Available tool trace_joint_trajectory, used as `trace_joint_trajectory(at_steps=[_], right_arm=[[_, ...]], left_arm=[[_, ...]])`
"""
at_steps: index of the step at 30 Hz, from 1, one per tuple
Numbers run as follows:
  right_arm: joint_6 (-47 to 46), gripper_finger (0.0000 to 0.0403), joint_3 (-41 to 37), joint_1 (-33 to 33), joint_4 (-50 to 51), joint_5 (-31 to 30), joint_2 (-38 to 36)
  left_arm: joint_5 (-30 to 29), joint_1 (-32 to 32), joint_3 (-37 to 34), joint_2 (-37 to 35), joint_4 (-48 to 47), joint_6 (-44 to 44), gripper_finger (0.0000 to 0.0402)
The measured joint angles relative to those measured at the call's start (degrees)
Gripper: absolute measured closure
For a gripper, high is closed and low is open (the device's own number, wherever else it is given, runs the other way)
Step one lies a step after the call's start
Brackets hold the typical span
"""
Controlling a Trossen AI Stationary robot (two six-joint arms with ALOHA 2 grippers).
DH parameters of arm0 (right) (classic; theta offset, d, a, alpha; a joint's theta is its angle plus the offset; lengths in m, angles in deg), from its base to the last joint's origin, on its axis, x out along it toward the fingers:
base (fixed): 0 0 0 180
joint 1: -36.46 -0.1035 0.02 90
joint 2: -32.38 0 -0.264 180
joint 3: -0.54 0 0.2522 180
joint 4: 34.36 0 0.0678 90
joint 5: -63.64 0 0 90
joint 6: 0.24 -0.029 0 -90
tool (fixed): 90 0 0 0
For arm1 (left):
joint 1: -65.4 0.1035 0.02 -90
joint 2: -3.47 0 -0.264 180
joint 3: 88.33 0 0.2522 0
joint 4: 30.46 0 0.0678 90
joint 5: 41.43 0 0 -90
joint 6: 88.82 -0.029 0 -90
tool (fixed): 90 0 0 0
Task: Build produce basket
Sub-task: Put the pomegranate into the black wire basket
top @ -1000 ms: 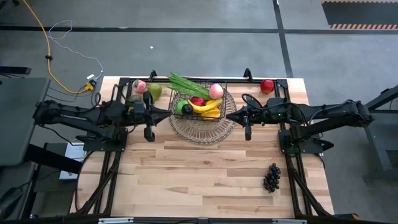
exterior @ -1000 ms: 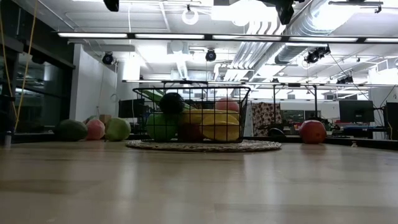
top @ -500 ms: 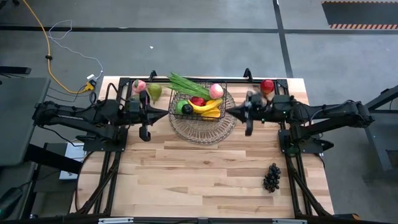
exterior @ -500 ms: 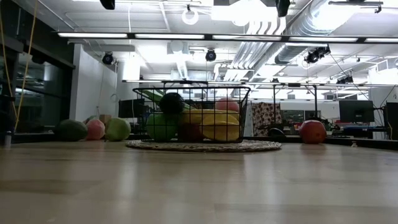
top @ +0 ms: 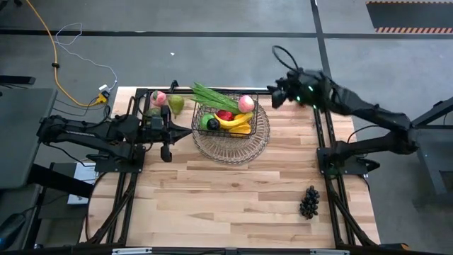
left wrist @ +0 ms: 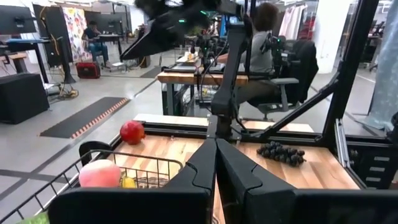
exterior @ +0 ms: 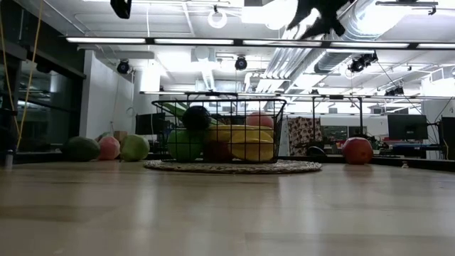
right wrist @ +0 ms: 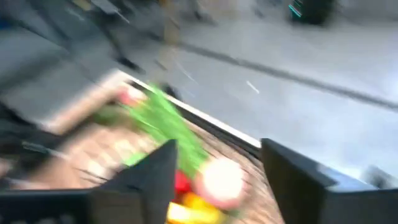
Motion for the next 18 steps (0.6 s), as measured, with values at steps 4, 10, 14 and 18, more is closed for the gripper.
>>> trace_joint_trajectory(at_steps=[4, 10, 14, 18], right_arm=[[-1.4, 0.009, 9.1, 8.3, 18.0, 0.0, 8.0], [-8.1, 0.0019, 17.0, 18.7, 35.6, -3.5, 19.5], [-15.5, 0.0007, 17.1, 23.7, 38.4, -3.6, 24.6], [-21.0, 0.0006, 15.9, 27.7, 39.0, -4.2, 28.7]], left_arm=[[0.5, 0.0, 0.0, -0.1, -0.1, -0.8, 0.0401], [1.0, 0.0, 0.0, -0.4, 0.0, -0.6, 0.0401], [1.0, 0.2, 0.0, -0.4, 0.0, 0.7, 0.0401], [1.0, 0.2, 0.0, -0.4, 0.0, 0.9, 0.0401]])
